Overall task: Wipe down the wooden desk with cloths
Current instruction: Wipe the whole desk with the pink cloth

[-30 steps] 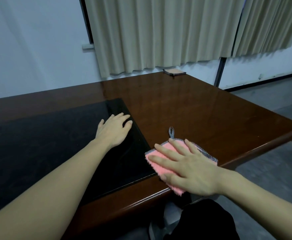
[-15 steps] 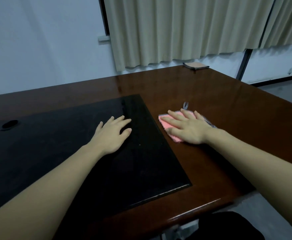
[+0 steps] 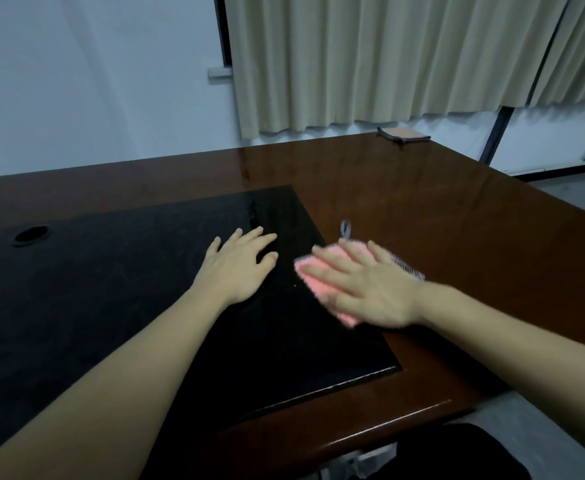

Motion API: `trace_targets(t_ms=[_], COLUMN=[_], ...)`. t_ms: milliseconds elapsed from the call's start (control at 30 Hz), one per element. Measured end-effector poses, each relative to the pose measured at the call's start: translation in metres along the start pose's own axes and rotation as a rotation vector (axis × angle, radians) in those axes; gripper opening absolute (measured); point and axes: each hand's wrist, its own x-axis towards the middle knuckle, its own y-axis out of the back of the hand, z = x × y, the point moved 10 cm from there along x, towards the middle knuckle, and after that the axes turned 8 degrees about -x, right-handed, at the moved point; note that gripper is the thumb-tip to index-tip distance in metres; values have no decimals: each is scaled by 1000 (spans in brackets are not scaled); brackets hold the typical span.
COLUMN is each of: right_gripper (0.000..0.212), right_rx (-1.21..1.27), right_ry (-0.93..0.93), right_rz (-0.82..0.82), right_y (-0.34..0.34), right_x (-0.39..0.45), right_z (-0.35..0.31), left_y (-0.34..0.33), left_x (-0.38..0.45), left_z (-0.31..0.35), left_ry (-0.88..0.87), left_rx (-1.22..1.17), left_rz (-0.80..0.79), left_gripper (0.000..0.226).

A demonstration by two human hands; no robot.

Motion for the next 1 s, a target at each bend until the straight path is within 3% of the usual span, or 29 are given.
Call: trace_targets(t_ms=[200, 467, 633, 833, 1000], right_gripper=[59, 56, 57, 56, 56], right_rx=[54, 105, 129, 30, 39], right_ry=[33, -257, -304, -22, 128], right_rz=[9, 8, -17, 7, 22], right_y=[-4, 13, 15, 13, 6], right_x=[-18, 93, 111, 42, -10], right_z=[-20, 64, 68, -18, -68], left_y=[1, 0, 3, 22, 27], left_x=[1, 2, 1, -4, -15], left_z=[-2, -5, -1, -14, -28], left_ry=[0, -1, -14, 7, 59], left_rx=[10, 0, -29, -137, -56], left_rz=[6, -1, 19, 102, 31], left_gripper=[52, 51, 52, 54, 53])
